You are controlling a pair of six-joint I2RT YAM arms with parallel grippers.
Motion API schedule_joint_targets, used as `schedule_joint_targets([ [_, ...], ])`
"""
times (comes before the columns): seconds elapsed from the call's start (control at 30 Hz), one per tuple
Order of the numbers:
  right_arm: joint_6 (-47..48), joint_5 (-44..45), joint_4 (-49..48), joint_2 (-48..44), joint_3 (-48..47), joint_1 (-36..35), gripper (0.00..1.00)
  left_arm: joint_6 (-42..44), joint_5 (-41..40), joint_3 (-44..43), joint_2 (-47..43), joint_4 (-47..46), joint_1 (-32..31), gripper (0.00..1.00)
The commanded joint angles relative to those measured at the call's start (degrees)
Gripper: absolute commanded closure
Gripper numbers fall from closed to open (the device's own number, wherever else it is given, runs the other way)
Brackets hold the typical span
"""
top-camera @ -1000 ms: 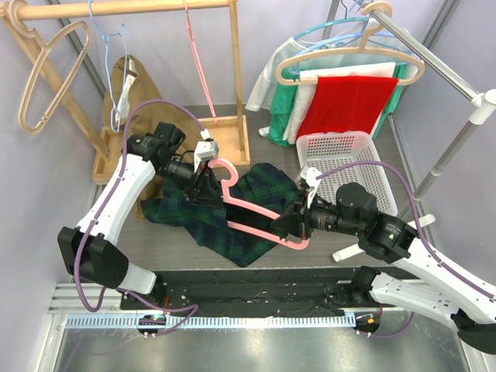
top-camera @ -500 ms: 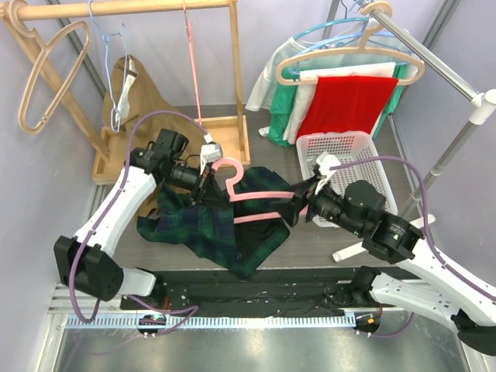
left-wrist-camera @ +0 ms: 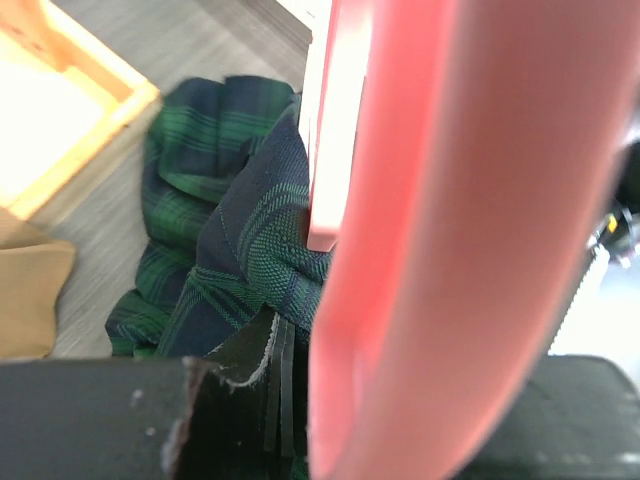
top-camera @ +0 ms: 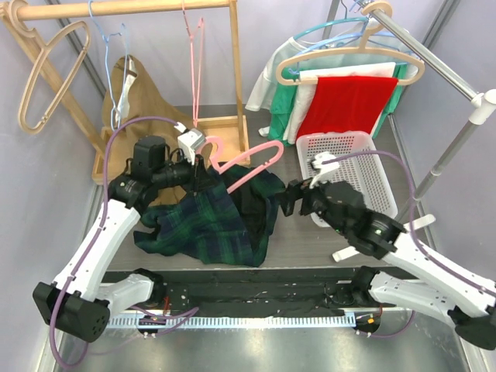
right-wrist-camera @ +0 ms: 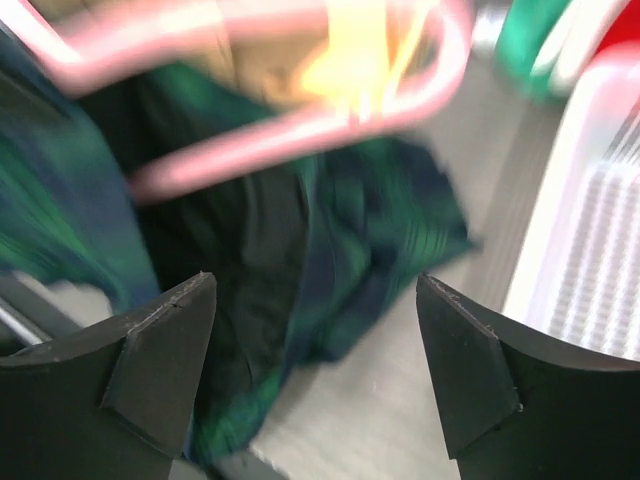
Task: Place the skirt on the hanger
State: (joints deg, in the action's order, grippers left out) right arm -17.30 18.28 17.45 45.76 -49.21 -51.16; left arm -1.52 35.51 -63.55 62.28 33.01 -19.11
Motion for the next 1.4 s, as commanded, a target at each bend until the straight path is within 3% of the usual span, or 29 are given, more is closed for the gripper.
schedule_joint_targets([
  [0.0, -5.29, -6.31, -2.31, 6.17, 5.51, 0.00, 0.17, -4.28, -3.60, -0.26, -2.87, -5.59, 0.13, 1.00],
  [0.17, -8.71, -14.23, -10.24, 15.74, 8.43, 0.09, 0.27, -3.67, -3.25, -0.26, -3.83, -4.72, 0.13, 1.00],
  [0.3, -10.12, -15.21, -14.64, 21.37, 8.52, 0.09, 0.36, -3.84, -4.21, -0.17, -4.36, -3.84, 0.13, 1.00],
  [0.37, -10.47, -14.33, -14.55, 22.79, 8.25, 0.18, 0.47, -4.02, -4.31, -0.08, -4.62, -3.75, 0.13, 1.00],
  [0.43, -11.96, -11.79, -12.98, 23.24, 8.17, 0.18, 0.62, -4.28, -5.45, 0.09, -5.50, -3.66, 0.13, 1.00],
  [0.47, -12.49, -10.74, -12.10, 22.89, 8.25, 0.18, 0.65, -4.19, -5.97, 0.09, -5.76, -3.40, 0.13, 1.00],
  [0.63, -15.83, -8.26, -8.49, 17.19, 10.36, 0.27, 0.68, -2.26, -8.43, -0.08, -6.82, -2.08, 0.13, 1.00],
  [0.7, -15.66, -7.83, -8.49, 16.91, 11.15, 0.27, 0.79, -1.82, -8.35, -0.26, -6.82, -1.29, 0.13, 1.00],
  [0.73, -14.96, -7.56, -8.57, 18.04, 11.07, 0.70, 0.93, -1.73, -8.00, -0.52, -6.82, -1.11, 0.13, 1.00],
  [0.77, -14.52, -7.56, -8.66, 18.83, 10.81, 1.23, 0.98, -1.65, -7.65, -0.44, -6.91, -0.59, 0.13, 1.00],
  [1.17, -9.07, -10.81, -14.02, 28.94, -1.23, 18.88, 0.99, 0.29, -4.66, -0.44, -9.28, 2.93, 0.13, 1.00],
  [1.37, -7.75, -13.27, -14.29, 36.67, -15.62, 23.11, 0.99, 0.99, -1.67, 0.88, -9.72, 3.11, 0.13, 1.00],
])
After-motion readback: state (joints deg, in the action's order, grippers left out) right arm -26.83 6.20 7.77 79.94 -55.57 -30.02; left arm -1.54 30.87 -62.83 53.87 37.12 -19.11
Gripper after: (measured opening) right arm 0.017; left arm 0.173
